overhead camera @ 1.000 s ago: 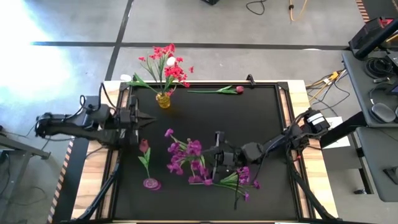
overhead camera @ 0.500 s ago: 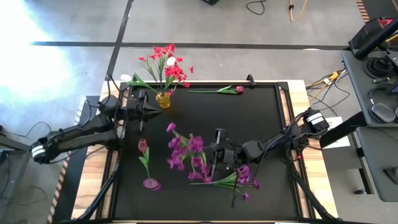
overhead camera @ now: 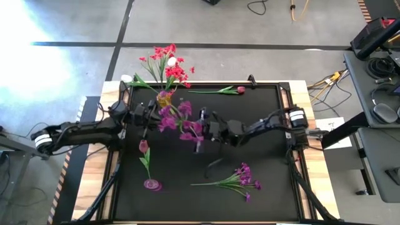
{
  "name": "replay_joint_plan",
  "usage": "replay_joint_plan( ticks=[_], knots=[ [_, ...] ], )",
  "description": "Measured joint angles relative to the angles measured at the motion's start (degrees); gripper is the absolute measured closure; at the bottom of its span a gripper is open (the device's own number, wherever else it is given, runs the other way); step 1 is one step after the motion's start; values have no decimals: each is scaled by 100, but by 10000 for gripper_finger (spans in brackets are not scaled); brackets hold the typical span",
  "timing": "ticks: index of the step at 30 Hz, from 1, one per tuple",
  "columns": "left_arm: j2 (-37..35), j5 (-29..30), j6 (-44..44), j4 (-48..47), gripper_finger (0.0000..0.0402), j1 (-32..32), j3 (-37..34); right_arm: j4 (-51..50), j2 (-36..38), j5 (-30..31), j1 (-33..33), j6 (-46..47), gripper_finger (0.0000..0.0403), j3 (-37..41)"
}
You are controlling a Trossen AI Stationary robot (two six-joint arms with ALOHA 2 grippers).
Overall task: Sort flowers into vase by color
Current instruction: Put the top violet flowers into the violet vase
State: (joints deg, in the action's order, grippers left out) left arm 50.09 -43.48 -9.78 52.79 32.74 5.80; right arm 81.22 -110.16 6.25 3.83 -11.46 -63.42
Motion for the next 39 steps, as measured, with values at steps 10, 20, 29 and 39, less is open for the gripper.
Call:
replay_joint_plan(
  ticks=[10,20,29,39],
  knots=[
    [254,-4,-42,182,332,-211,310,-553,-942,-91,-101,36,390,-1411],
    [590,-90,-39,119,268,-696,685,-901,-1100,-76,-104,-31,390,-1895],
    [1037,-97,-39,128,267,-872,1011,-896,-1098,-74,-111,-37,390,-1906],
    [1099,-243,-29,145,294,-962,1147,-878,-1089,-31,-111,-86,390,-1906]
  ],
)
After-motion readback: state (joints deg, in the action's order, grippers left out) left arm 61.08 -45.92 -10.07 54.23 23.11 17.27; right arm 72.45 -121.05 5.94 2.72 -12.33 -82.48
